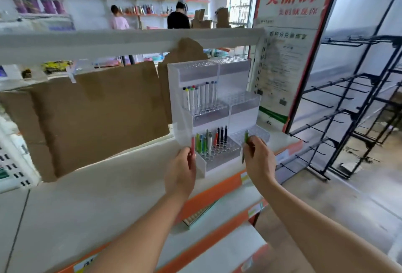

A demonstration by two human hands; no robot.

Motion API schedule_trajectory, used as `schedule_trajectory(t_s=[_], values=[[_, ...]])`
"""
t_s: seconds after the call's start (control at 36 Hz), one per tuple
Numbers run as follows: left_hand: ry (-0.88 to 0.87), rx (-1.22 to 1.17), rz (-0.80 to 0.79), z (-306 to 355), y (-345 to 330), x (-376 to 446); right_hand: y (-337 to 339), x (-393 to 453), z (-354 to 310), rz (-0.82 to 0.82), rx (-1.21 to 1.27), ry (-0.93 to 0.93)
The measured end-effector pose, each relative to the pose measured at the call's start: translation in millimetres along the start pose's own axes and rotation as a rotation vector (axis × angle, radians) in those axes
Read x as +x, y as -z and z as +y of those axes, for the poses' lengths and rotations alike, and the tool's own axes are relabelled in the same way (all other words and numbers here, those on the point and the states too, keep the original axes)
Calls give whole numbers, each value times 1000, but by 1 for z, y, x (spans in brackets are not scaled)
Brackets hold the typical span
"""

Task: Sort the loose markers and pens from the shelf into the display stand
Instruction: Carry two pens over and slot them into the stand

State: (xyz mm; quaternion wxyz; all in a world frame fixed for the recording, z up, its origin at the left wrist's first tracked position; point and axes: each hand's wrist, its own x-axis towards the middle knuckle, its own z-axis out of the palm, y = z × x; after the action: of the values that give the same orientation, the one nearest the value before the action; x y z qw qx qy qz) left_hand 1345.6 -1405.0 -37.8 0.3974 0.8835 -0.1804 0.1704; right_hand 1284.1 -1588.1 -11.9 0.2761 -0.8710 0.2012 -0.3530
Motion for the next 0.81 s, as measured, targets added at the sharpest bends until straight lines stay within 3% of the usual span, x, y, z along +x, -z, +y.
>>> schedule_trajectory(t_s=[0.33,0.47,0.81], values=[[-22,-164,44,-8,-47,42,-49,55,8,-119,146,69],[8,-87,160,5,-50,49,-65,73,4,-161,208,205],[162,104,303,29,-62,47,-80,89,24,-501,121,414]])
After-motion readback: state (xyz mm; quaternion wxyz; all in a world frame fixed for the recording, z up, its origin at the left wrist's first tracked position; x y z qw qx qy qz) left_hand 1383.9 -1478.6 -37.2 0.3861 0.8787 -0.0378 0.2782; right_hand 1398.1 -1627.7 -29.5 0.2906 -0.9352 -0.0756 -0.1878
